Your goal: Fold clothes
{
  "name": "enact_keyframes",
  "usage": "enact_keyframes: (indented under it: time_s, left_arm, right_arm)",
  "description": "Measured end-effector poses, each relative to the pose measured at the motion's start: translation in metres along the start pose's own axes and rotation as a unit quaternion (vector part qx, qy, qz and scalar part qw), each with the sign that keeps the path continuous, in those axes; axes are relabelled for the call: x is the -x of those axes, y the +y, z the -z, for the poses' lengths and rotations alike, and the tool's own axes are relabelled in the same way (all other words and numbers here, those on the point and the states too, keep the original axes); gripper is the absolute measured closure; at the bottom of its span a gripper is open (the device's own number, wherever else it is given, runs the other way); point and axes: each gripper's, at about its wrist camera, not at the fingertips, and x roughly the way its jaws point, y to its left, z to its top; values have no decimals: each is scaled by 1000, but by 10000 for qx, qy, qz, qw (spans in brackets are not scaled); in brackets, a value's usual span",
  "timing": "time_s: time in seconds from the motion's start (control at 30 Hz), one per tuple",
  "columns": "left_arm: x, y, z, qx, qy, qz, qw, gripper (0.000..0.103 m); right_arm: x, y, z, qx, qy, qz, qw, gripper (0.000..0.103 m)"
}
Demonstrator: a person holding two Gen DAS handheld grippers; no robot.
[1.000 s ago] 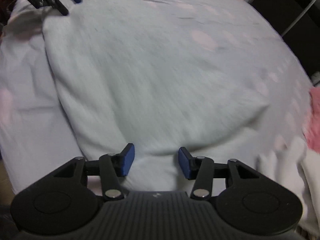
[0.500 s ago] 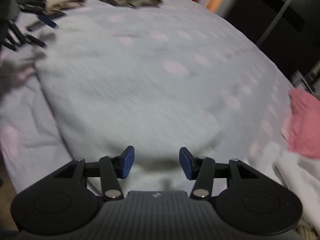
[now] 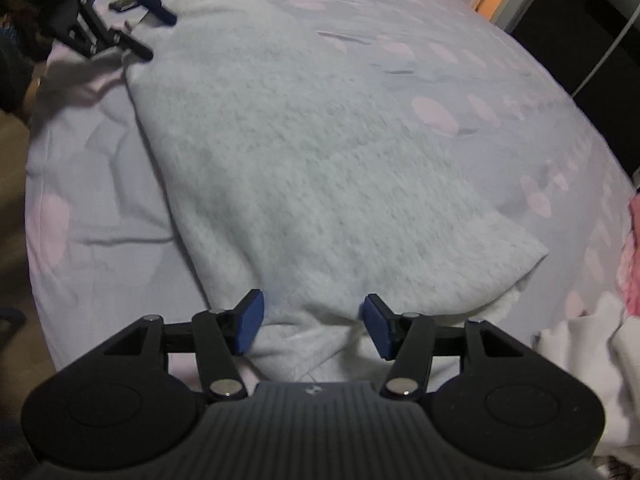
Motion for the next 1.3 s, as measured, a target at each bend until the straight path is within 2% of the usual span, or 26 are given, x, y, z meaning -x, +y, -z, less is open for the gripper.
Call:
enact_keyframes:
  time_s: [0.07,0.1,0.17,0.33,0.47,0.67,0.77,0.83,0.9,1.0,1.13,1.3]
  left_arm:
    - [11,-10,3,-224,-127,-117,9996,50]
    - [16,-13,6,-305,-151,-102,9994,47]
    - [23,-15,12,-382,-121,-104,9991,47]
    - [41,-11,19,-16,-194,-144,9997,47]
    - [45,-25,6,-220,-362,-243,9988,45]
    - [30,-66,-19,-591,-607,34,9964,44]
    - [15,-90,-29,-875,-627,-16,9942,44]
    - [4,-104,-34,-1086,-614,-134,9921,44]
    - [-6,-117,-37,-1337,-615,-270,9887,44]
    - [-20,-135,-40,-1775,-656,-460,9809,42]
    - [-39,-154,-41,-2344,-666,-863,9660,33]
    - [-64,-159,-49,-2569,-634,-1441,9535,29]
  right_arm:
    - [10,5,-4,86,3,136,9999,43]
    - [15,9,-6,122,-24,209,9997,39]
    - [25,15,-10,168,-153,215,9995,35]
    - [45,38,-27,447,-317,328,9980,29]
    - [52,47,-25,658,-217,769,9946,28]
    - [52,82,-13,1311,-239,1283,9827,28]
    - [41,108,-11,1640,-388,1526,9738,28]
    - [31,126,-10,1928,-426,1508,9687,27]
    - [24,138,-10,2254,-395,1357,9640,27]
    - [20,140,-11,2351,-416,1266,9628,26]
    - [20,118,-10,1858,-392,1281,9734,26]
    - [23,95,-2,1355,-353,1346,9810,26]
